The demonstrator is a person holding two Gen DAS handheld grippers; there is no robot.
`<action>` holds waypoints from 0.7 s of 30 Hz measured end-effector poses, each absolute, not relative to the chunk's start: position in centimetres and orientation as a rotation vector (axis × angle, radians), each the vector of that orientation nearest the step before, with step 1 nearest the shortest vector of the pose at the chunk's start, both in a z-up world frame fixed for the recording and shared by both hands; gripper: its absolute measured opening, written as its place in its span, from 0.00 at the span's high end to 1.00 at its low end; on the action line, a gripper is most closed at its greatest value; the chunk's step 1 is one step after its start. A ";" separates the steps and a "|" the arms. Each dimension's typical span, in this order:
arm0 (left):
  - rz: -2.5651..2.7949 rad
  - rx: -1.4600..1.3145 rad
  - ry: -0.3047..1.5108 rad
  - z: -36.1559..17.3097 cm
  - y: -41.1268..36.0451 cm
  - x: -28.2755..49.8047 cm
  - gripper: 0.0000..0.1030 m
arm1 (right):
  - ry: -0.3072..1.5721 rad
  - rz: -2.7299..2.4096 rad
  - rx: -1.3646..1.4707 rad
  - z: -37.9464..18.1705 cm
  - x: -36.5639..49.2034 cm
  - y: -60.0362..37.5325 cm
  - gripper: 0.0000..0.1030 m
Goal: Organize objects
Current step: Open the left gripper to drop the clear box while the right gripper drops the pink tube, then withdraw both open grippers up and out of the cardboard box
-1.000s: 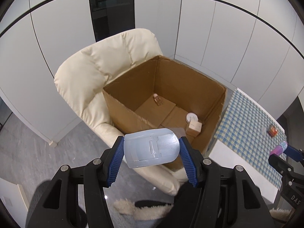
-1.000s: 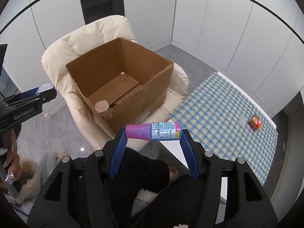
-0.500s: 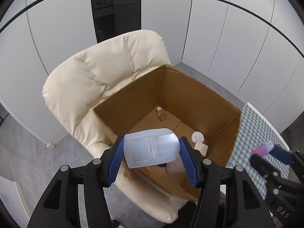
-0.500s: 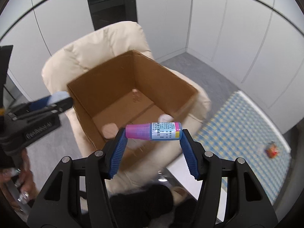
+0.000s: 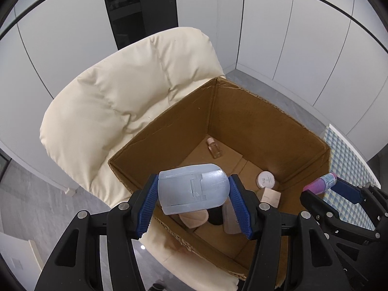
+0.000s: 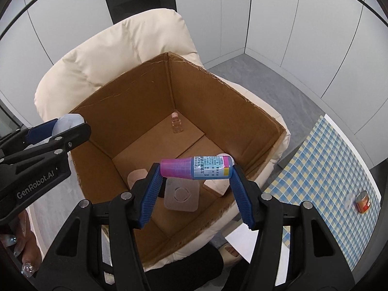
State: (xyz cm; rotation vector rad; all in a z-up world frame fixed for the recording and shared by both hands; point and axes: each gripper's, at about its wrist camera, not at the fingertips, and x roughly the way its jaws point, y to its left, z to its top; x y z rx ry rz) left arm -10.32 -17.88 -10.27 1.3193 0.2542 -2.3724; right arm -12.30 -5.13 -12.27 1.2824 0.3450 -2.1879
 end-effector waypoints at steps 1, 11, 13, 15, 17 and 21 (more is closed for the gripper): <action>-2.365 1.325 0.254 -10.5 -18.1 -10.5 0.43 | 0.345 -2.186 1.283 -12.4 -12.5 -5.3 0.42; -2.388 1.309 0.298 -11.3 -19.1 -10.9 0.12 | 0.341 -2.179 1.279 -13.6 -13.5 -6.1 0.18; -2.388 1.267 0.275 -11.0 -19.1 -10.6 0.01 | 0.321 -2.180 1.287 -13.7 -13.7 -5.9 0.00; -2.384 1.246 0.235 -10.8 -18.9 -10.4 0.01 | 0.311 -2.184 1.266 -13.6 -13.4 -5.7 0.00; -2.370 1.247 0.209 -10.7 -18.7 -10.2 0.01 | 0.325 -2.186 1.269 -13.7 -13.3 -5.6 0.00; -2.364 1.255 0.236 -10.8 -18.9 -9.9 0.01 | 0.348 -2.203 1.270 -13.8 -13.2 -5.4 0.00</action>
